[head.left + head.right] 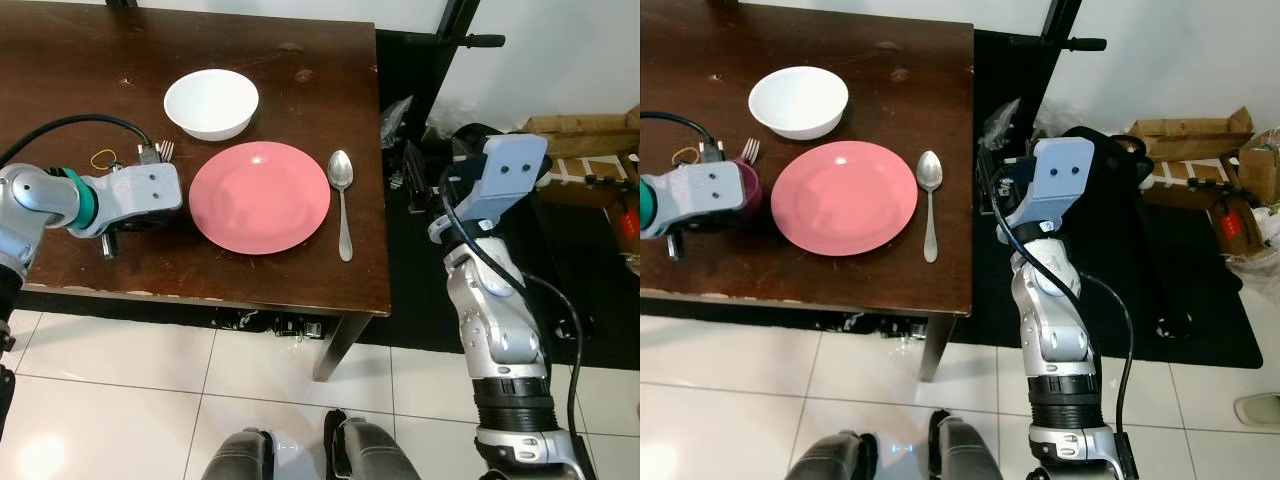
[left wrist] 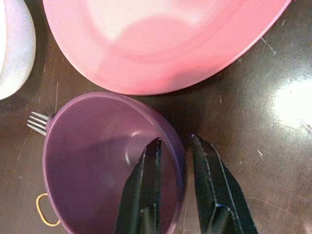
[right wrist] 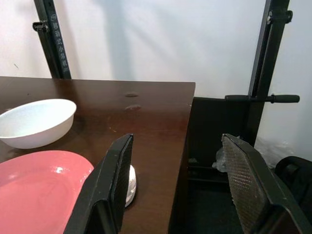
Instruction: Setting the table
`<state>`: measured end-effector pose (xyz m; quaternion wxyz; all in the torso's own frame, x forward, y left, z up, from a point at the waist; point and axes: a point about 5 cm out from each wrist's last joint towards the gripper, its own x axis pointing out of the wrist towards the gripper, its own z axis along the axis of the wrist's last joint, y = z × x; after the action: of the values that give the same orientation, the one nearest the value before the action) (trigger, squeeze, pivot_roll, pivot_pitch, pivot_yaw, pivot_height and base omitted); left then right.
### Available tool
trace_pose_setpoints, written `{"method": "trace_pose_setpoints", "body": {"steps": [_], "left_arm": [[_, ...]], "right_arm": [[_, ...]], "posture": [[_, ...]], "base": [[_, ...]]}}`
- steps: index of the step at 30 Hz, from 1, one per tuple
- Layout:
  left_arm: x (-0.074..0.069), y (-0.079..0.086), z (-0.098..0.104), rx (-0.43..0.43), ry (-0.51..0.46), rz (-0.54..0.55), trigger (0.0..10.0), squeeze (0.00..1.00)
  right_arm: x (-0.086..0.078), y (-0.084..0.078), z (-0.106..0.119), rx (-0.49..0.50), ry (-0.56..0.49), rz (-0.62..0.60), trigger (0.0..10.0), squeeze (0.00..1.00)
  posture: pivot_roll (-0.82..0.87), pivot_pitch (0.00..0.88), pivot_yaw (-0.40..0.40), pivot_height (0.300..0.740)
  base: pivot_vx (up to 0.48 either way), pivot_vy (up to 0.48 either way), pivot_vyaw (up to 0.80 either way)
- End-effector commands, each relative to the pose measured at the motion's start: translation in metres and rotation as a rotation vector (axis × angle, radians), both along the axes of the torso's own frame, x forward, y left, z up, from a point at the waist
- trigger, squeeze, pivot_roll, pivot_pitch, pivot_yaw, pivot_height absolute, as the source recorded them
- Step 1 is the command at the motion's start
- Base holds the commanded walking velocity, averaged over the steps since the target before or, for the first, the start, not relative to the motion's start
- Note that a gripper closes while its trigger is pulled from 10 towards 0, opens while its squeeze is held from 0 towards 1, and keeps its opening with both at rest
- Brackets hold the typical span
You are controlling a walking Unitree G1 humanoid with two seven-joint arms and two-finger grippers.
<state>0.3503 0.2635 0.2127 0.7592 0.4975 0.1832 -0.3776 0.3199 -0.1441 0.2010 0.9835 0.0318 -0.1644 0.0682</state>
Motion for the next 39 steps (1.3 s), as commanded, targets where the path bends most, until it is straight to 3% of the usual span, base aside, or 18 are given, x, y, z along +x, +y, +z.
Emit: {"method": "trace_pose_setpoints", "body": {"steps": [1,6,7,15,18,21,23,24,26,27,30,31,32,33,34,36,37,39], "left_arm": [[0.001,0.001,0.000,-0.003,0.003,0.003,10.0,1.00],[0.000,-0.003,0.009,-0.023,-0.038,-0.038,10.0,1.00],[-0.002,-0.005,0.014,-0.035,-0.049,-0.059,10.0,0.00],[-0.016,-0.017,0.044,-0.143,-0.121,-0.131,10.0,0.00],[-0.026,-0.026,0.066,-0.237,-0.201,-0.157,10.0,0.00],[-0.026,-0.026,0.066,-0.237,-0.201,-0.157,10.0,0.00],[-0.030,-0.031,0.078,-0.305,-0.255,-0.154,10.0,0.00],[-0.030,-0.038,0.087,-0.425,-0.331,-0.122,10.0,0.00],[-0.030,-0.038,0.087,-0.425,-0.331,-0.122,10.0,0.00],[-0.027,-0.061,0.072,-0.749,-0.440,0.037,10.0,0.00],[-0.027,-0.061,0.072,-0.749,-0.440,0.037,10.0,0.00],[-0.027,-0.075,0.055,-0.901,-0.468,0.158,10.0,0.00],[-0.027,-0.075,0.055,-0.901,-0.468,0.158,10.0,0.00],[-0.029,-0.088,0.040,-1.020,-0.473,0.263,10.0,0.00],[-0.029,-0.088,0.040,-1.020,-0.473,0.263,10.0,0.00],[-0.029,-0.100,0.032,-1.123,-0.466,0.339,10.0,0.00],[-0.025,-0.111,0.037,-1.201,-0.473,0.366,10.0,0.00],[-0.021,-0.118,0.044,-1.250,-0.483,0.372,10.0,0.00]], "right_arm": [[-0.001,-0.001,-0.001,0.001,0.007,-0.001,10.0,0.00],[-0.001,-0.001,0.003,-0.001,-0.005,0.008,10.0,0.00],[-0.001,0.000,0.004,-0.005,-0.010,0.024,10.0,0.00],[-0.013,0.011,0.010,-0.106,-0.047,0.210,10.0,0.00],[-0.025,0.024,0.014,-0.163,-0.076,0.339,10.0,0.00],[-0.025,0.024,0.014,-0.163,-0.076,0.339,10.0,0.00],[-0.031,0.033,0.017,-0.180,-0.094,0.393,10.0,0.00],[-0.035,0.041,0.022,-0.171,-0.117,0.419,10.0,0.00],[-0.035,0.041,0.022,-0.171,-0.117,0.419,10.0,0.00],[-0.041,0.050,0.029,-0.118,-0.147,0.397,10.0,0.00],[-0.041,0.050,0.029,-0.118,-0.147,0.397,10.0,0.00],[-0.043,0.048,0.029,-0.086,-0.146,0.340,10.0,0.00],[-0.043,0.048,0.029,-0.086,-0.146,0.340,10.0,0.00],[-0.041,0.041,0.029,-0.050,-0.135,0.256,10.0,0.00],[-0.041,0.041,0.029,-0.050,-0.135,0.256,10.0,0.00],[-0.039,0.033,0.028,-0.014,-0.123,0.178,10.0,0.00],[-0.035,0.027,0.028,0.010,-0.115,0.122,10.0,0.00],[-0.032,0.023,0.027,0.020,-0.111,0.095,10.0,0.00]], "posture": [[0.09,0.112,0.031,0.740],[0.09,0.104,0.026,0.740],[0.09,0.101,0.025,0.740],[0.09,0.089,0.021,0.740],[0.09,0.074,0.014,0.740],[0.09,0.074,0.014,0.740],[0.09,0.063,0.010,0.740],[0.09,0.053,0.006,0.740],[0.09,0.053,0.006,0.740],[0.08,0.014,-0.008,0.740],[0.08,0.014,-0.008,0.740],[0.07,0.000,-0.015,0.740],[0.07,0.000,-0.015,0.740],[0.06,0.000,-0.023,0.740],[0.06,0.000,-0.023,0.740],[0.06,0.000,-0.027,0.740],[0.05,0.000,-0.028,0.740],[0.05,0.000,-0.028,0.740]], "base": [[0.000,0.000,0.00],[0.000,0.000,0.00],[0.000,0.000,0.00],[0.000,0.000,0.00],[0.000,0.000,0.00],[0.000,0.000,0.00],[0.000,0.000,0.00],[0.000,0.000,0.00],[0.000,0.000,0.00],[0.000,0.000,0.00],[0.000,0.000,0.00],[0.000,0.000,0.00],[0.000,0.000,0.00],[0.000,0.000,0.00],[0.000,0.000,0.00],[0.000,0.000,0.00],[0.000,0.000,0.00],[0.000,0.000,0.00]]}}
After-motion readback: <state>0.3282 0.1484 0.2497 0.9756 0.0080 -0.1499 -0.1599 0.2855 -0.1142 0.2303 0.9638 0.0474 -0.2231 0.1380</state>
